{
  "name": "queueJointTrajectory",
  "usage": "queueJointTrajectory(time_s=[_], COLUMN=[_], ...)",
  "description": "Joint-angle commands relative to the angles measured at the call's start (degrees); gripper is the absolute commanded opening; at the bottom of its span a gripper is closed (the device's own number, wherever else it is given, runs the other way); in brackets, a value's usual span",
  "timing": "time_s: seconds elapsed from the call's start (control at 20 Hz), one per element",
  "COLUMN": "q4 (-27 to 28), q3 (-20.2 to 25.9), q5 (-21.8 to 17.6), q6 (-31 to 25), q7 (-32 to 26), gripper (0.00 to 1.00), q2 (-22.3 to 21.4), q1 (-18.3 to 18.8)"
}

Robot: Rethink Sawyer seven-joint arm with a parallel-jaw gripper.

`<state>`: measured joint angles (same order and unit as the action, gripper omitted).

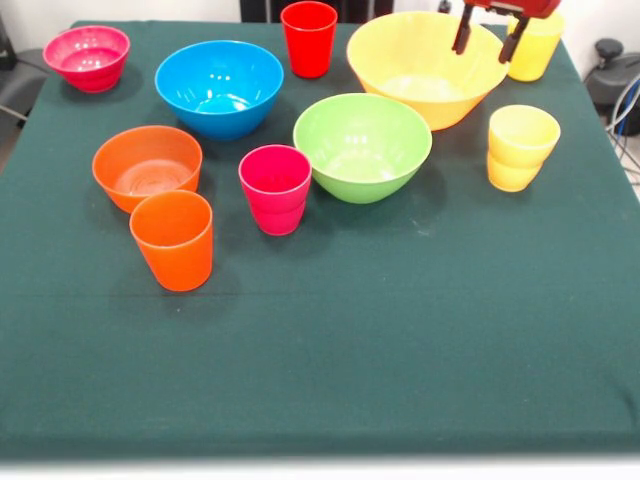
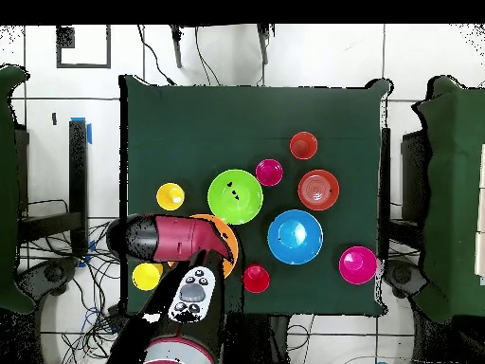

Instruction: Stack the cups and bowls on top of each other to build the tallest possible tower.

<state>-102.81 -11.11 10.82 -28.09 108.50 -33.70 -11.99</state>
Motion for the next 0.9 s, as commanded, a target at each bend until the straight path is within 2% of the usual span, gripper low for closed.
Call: queueJointTrajectory(time_s=[0.05,0.25,0.9], q4=[4.2,3.6,5.4], q3=[2.9,3.7,3.2], q5=[2.2,2.4,3.3], q6=[-3.5,-1.9,-2.4], q7=[12.0,11.6,12.8], gripper=[1.0,1.0,1.0], q2=[4.2,4.7,6.0], q1=[-1.2,-0.5,-1.9])
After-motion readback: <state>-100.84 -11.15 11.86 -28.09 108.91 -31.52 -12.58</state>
